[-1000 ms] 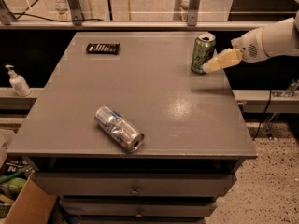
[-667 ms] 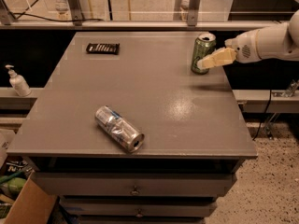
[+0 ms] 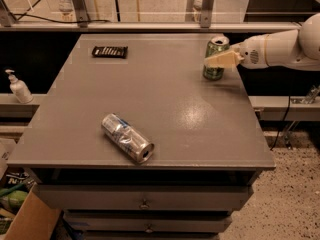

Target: Move green can near redbull can

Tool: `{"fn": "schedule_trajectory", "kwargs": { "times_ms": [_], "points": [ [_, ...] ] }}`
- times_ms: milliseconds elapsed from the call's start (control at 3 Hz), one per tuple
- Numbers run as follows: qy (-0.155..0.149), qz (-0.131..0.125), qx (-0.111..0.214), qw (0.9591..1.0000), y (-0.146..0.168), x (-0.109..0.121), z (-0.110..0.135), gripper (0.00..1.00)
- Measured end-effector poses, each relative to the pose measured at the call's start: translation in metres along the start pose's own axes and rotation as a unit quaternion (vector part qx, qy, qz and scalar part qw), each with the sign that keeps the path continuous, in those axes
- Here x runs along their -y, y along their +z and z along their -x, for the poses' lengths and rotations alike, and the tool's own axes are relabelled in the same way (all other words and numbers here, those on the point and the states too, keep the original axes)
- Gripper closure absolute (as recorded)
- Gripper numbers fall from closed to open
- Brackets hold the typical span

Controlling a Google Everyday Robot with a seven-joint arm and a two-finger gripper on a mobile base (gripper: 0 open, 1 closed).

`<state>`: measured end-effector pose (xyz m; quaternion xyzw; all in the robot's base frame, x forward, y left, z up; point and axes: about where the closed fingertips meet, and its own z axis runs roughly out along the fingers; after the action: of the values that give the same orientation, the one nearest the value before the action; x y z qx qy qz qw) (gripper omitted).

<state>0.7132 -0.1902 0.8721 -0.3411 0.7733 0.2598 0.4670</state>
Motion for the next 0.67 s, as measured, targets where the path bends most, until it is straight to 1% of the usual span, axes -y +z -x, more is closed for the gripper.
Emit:
{"fn": "schedule_trajectory", "kwargs": {
  "times_ms": [333,667],
  "points": [
    [-0.008,0.012,0.013,0.9998,-0.009,-0.010,0.005,0.65],
    [-0.020,0.031,0.026,0.9990,-0.025,-0.029,0.011,0.88]
  ]
}}
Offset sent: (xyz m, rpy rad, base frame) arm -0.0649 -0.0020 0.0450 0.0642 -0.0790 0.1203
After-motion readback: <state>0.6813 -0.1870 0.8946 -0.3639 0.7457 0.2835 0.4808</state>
